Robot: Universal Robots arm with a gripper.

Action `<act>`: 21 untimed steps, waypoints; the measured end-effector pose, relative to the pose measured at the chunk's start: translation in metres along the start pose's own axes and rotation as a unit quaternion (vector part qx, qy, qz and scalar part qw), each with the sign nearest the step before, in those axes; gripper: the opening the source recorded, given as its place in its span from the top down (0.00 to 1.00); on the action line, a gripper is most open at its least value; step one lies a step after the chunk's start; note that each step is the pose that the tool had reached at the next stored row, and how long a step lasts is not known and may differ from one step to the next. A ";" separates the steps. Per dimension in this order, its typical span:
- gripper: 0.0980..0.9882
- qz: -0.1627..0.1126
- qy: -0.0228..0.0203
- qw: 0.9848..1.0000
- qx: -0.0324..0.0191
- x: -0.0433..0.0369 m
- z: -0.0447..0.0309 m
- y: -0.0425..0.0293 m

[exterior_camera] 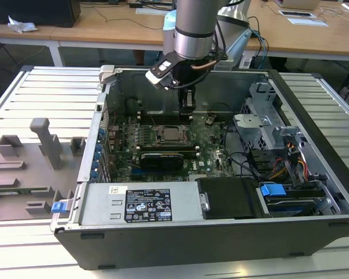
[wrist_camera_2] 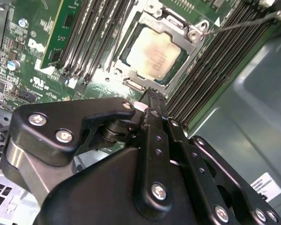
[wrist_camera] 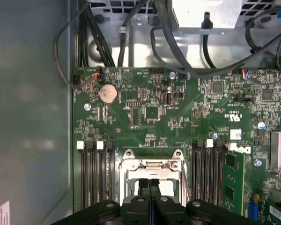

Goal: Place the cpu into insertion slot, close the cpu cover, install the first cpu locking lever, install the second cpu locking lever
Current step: 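Close the cpu cover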

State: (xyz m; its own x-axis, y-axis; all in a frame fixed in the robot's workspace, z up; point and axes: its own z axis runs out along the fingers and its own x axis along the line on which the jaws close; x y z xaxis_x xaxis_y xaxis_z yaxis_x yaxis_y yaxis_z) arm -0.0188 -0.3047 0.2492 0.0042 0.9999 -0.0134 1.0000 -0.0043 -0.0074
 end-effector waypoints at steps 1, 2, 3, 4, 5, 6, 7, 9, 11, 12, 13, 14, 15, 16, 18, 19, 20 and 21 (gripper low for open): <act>0.99 0.000 0.000 1.000 0.000 0.0000 0.0000 -0.0010; 0.99 0.000 0.000 1.000 0.000 0.0000 0.0001 -0.0019; 0.99 0.000 0.000 1.000 0.000 0.0000 0.0001 -0.0027; 0.99 0.000 0.000 1.000 0.000 0.0000 0.0002 -0.0036; 0.99 0.000 0.000 1.000 0.000 0.0000 0.0003 -0.0042; 0.99 0.000 0.000 1.000 0.000 0.0000 0.0003 -0.0050; 0.99 0.000 0.000 1.000 0.000 -0.0001 0.0004 -0.0063; 0.99 0.000 0.000 1.000 0.000 -0.0001 0.0005 -0.0077; 0.99 0.000 0.000 1.000 0.000 -0.0001 0.0007 -0.0093; 0.99 0.000 0.000 1.000 0.000 -0.0001 0.0008 -0.0102; 0.99 0.000 0.000 1.000 0.000 -0.0001 0.0009 -0.0109; 0.99 0.000 0.000 1.000 0.000 -0.0001 0.0009 -0.0117; 0.99 0.000 0.000 1.000 0.000 -0.0001 0.0010 -0.0126; 0.99 0.000 0.000 1.000 0.000 -0.0001 0.0011 -0.0131; 0.99 0.000 0.000 1.000 0.000 -0.0001 0.0012 -0.0151; 0.99 0.000 0.000 1.000 0.000 -0.0001 0.0013 -0.0159; 0.99 0.000 0.000 1.000 0.000 -0.0001 0.0015 -0.0174; 0.99 0.000 0.000 1.000 0.000 -0.0001 0.0018 -0.0187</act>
State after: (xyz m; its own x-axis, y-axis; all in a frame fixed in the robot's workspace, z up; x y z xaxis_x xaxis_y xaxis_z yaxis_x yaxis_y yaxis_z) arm -0.0374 -0.3048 0.2475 0.0042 0.9999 -0.0137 1.0000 -0.0043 -0.0075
